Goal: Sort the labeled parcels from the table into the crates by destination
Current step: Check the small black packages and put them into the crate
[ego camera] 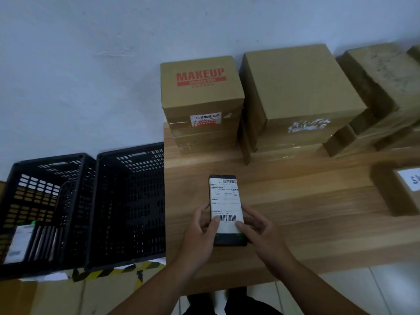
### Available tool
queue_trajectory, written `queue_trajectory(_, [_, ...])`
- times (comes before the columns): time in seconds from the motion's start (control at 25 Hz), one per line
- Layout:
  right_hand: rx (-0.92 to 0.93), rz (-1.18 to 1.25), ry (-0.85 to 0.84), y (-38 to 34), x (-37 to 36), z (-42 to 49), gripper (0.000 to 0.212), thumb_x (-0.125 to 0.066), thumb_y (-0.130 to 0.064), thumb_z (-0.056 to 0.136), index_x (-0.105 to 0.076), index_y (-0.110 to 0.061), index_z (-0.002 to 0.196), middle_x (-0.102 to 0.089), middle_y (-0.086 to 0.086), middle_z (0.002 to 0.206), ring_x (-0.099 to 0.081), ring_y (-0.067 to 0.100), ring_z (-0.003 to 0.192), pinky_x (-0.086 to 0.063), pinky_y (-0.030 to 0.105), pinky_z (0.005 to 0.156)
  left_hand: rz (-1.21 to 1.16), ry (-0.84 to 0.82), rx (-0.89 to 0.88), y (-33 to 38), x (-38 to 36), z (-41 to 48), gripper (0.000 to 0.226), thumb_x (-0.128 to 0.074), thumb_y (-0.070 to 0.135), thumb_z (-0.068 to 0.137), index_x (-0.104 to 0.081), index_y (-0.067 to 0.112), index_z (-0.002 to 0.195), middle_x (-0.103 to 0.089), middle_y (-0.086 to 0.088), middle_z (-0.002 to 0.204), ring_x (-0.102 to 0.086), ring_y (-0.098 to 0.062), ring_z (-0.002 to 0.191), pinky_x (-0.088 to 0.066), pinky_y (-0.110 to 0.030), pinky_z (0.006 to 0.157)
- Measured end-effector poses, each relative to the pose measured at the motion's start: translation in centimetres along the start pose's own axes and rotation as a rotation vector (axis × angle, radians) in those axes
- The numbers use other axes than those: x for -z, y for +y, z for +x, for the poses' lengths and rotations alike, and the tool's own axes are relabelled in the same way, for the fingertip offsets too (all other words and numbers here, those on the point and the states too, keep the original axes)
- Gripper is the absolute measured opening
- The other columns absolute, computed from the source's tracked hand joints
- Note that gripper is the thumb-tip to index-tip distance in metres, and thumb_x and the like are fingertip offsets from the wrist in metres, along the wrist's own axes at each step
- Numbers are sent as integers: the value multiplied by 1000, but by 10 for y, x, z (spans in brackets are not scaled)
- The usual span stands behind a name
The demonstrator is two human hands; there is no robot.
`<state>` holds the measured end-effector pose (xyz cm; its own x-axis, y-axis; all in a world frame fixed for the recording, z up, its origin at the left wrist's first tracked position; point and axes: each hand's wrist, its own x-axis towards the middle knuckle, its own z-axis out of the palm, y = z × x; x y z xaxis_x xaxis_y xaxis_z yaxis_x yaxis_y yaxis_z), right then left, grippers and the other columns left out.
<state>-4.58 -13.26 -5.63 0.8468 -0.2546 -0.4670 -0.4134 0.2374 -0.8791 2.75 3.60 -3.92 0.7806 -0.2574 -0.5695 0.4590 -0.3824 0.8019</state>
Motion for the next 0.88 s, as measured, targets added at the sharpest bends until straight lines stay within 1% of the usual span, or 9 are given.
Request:
queue_trajectory(0.04, [-1, 22, -5, 0, -1, 0, 50, -75, -13, 90, -63, -36, 133, -76, -2, 117, -73, 17, 107, -61, 40, 87, 20, 28, -13, 0, 2, -3, 37, -58, 38, 99, -47, 46, 134, -74, 12, 105, -72, -3, 88, -61, -29, 74])
queue_trajectory(0.12, [11, 15, -17, -3, -7, 2, 55, -77, -12, 88, -61, -33, 136, -76, -1, 116, -73, 16, 106, -62, 34, 81, 62, 128, -25, 1, 12, -10, 36, -51, 46, 100, -46, 45, 136, -73, 15, 103, -70, 0, 87, -56, -22, 68])
queue_trajectory(0.2, [35, -17, -58, -7, -17, 8, 58, -79, -9, 86, -59, -31, 136, -77, -4, 113, -74, 14, 102, -61, 28, 75, 164, 278, -27, 1, 29, -20, 43, -42, 56, 100, -39, 44, 141, -69, 16, 107, -66, -1, 90, -51, -26, 70])
queue_trajectory(0.32, [88, -121, -198, -11, -48, 11, 55, -80, -9, 85, -62, -33, 131, -78, -6, 111, -75, 12, 100, -61, 26, 74, 229, 440, 5, -15, 65, -49, 53, -36, 61, 99, -31, 40, 148, -60, 14, 121, -63, -8, 97, -53, -37, 82])
queue_trajectory(0.4, [99, -191, -277, -10, -74, 8, 54, -81, -13, 84, -63, -35, 130, -78, -4, 111, -75, 10, 99, -62, 27, 74, 260, 487, 36, -33, 89, -77, 52, -39, 61, 99, -32, 42, 146, -57, 18, 126, -62, -5, 99, -54, -37, 85])
queue_trajectory(0.48, [118, -250, -348, -9, -102, 2, 55, -83, -16, 83, -63, -37, 130, -77, -2, 112, -74, 9, 97, -63, 31, 76, 327, 553, 54, -55, 113, -108, 50, -43, 60, 98, -35, 43, 145, -55, 23, 127, -60, 1, 103, -53, -31, 84])
queue_trajectory(0.6, [138, -308, -461, -3, -141, -8, 56, -82, -13, 83, -64, -36, 131, -77, 0, 111, -74, 12, 98, -63, 37, 81, 409, 682, 77, -89, 143, -149, 51, -50, 54, 98, -35, 43, 146, -49, 24, 138, -53, 1, 119, -46, -23, 86])
queue_trajectory(0.72, [131, -336, -594, 4, -187, -26, 57, -80, -9, 85, -60, -29, 135, -79, -4, 105, -77, 14, 89, -62, 28, 70, 388, 796, 80, -121, 165, -191, 51, -52, 51, 97, -37, 42, 144, -46, 23, 140, -49, 0, 122, -42, -21, 89])
queue_trajectory(0.88, [89, -379, -741, 22, -253, -58, 54, -78, -10, 87, -58, -35, 131, -79, -7, 103, -77, 16, 91, -63, 27, 72, 447, 947, 55, -157, 191, -237, 47, -54, 45, 96, -45, 33, 141, -49, 17, 134, -51, -7, 121, -41, -25, 98])
